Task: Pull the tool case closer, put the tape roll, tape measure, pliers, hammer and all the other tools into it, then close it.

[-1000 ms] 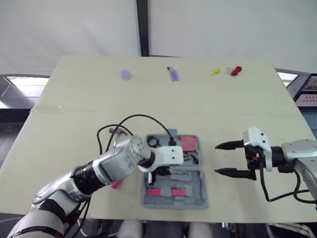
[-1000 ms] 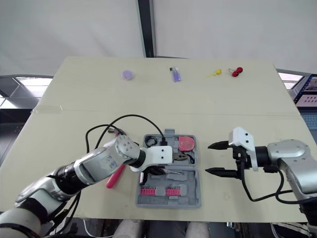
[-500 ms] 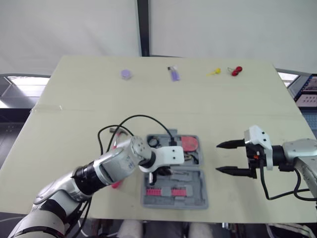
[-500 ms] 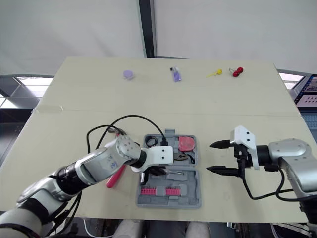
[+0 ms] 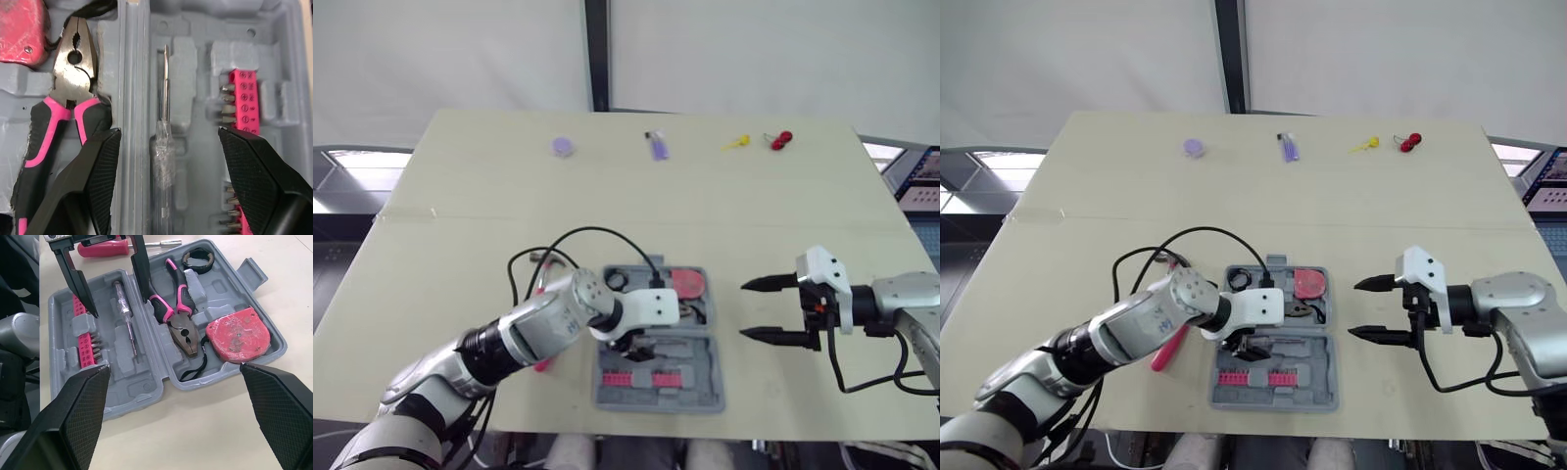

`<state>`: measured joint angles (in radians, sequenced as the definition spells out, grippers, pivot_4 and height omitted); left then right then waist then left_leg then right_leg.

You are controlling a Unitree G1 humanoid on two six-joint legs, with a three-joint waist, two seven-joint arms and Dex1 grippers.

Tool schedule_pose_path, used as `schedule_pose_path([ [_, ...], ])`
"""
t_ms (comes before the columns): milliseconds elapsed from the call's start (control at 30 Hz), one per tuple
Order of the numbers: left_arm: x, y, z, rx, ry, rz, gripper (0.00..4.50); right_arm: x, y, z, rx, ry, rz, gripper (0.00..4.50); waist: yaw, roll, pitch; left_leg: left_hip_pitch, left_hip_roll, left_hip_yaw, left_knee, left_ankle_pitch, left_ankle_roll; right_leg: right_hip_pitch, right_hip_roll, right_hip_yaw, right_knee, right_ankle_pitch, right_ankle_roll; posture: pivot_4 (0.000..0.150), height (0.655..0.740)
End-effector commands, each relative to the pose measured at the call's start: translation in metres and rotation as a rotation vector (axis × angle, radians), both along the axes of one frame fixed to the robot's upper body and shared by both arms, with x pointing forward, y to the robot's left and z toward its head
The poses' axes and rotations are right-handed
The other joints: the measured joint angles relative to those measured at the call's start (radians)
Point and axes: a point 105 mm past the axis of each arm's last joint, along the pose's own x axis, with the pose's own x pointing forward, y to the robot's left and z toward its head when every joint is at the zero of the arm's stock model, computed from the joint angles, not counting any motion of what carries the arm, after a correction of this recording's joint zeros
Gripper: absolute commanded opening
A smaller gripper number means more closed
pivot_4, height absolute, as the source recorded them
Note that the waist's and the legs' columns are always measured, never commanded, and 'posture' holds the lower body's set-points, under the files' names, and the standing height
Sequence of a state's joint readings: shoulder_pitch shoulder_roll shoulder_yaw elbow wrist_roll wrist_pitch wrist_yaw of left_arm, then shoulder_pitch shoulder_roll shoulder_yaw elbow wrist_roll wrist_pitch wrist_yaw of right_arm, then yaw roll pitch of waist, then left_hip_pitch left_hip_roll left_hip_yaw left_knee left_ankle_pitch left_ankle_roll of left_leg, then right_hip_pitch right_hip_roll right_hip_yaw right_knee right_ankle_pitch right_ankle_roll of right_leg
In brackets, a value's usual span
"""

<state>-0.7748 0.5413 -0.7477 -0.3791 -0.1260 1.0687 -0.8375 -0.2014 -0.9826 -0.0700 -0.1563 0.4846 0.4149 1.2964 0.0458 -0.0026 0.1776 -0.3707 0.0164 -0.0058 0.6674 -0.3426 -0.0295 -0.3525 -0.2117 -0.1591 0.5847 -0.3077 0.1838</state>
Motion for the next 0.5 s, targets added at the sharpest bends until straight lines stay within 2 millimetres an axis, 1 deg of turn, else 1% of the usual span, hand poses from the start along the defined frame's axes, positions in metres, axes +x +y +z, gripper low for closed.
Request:
schedule_pose_path([
  [33, 0.006, -0.001, 0.035, -0.200, -0.032, -0.020, 3.39, -0.002, 0.004, 0.016, 0.025, -0.048, 0.017, 4.50, -0.001, 0.000, 0.000, 0.000, 0.000, 0.000, 0.000, 0.000, 0.000, 0.000, 0.000, 0.000, 0.000, 0.000, 0.000, 0.150, 0.7400],
  [133, 0.013, 0.012, 0.050, -0.358, -0.087, -0.057, 3.39, -0.007, 0.010, 0.023, 0.061, -0.036, 0.040, 4.50, -0.005, 0.001, -0.001, 0.000, 0.000, 0.000, 0.000, 0.000, 0.000, 0.000, 0.000, 0.000, 0.000, 0.000, 0.000, 0.150, 0.7400],
  [233, 0.015, 0.031, 0.046, -0.456, -0.109, -0.062, 3.39, -0.015, 0.021, 0.033, 0.092, -0.021, 0.084, 4.50, -0.015, 0.002, -0.001, 0.001, 0.000, 0.000, -0.001, 0.000, 0.000, 0.000, 0.000, 0.000, 0.000, 0.000, 0.000, 0.150, 0.7400],
  [267, 0.016, 0.035, 0.044, -0.486, -0.110, -0.050, 3.16, -0.018, 0.024, 0.035, 0.099, -0.015, 0.098, 4.50, -0.019, 0.002, -0.001, 0.001, 0.000, 0.000, -0.001, 0.000, 0.000, 0.000, 0.000, 0.000, 0.001, 0.000, 0.000, 0.150, 0.7400],
  [333, 0.010, 0.042, 0.041, -0.576, -0.090, -0.057, 2.50, -0.021, 0.029, 0.041, 0.110, -0.012, 0.120, 4.50, -0.020, 0.002, -0.001, 0.001, 0.000, 0.000, -0.001, 0.000, 0.000, 0.000, 0.000, 0.000, 0.001, 0.000, 0.000, 0.150, 0.7400],
  [400, 0.006, 0.048, 0.034, -0.657, -0.095, -0.062, 1.47, -0.022, 0.032, 0.045, 0.108, -0.018, 0.127, 4.50, -0.019, 0.002, -0.001, 0.001, 0.000, 0.000, -0.001, 0.000, 0.000, 0.000, 0.000, 0.000, 0.001, 0.000, 0.000, 0.150, 0.7400],
  [433, 0.004, 0.050, 0.025, -0.666, -0.098, -0.059, 0.94, -0.021, 0.032, 0.046, 0.106, -0.020, 0.126, 4.50, -0.018, 0.002, -0.001, 0.001, 0.000, 0.000, 0.000, 0.000, 0.000, 0.000, 0.000, 0.000, 0.001, 0.000, 0.000, 0.150, 0.7400],
  [500, 0.001, 0.052, 0.010, -0.663, -0.104, -0.056, 0.03, -0.021, 0.032, 0.046, 0.096, -0.021, 0.125, 4.50, -0.018, 0.002, -0.001, 0.001, 0.000, 0.000, 0.000, 0.000, 0.000, 0.000, 0.000, 0.000, 0.001, 0.000, 0.000, 0.150, 0.7400],
])
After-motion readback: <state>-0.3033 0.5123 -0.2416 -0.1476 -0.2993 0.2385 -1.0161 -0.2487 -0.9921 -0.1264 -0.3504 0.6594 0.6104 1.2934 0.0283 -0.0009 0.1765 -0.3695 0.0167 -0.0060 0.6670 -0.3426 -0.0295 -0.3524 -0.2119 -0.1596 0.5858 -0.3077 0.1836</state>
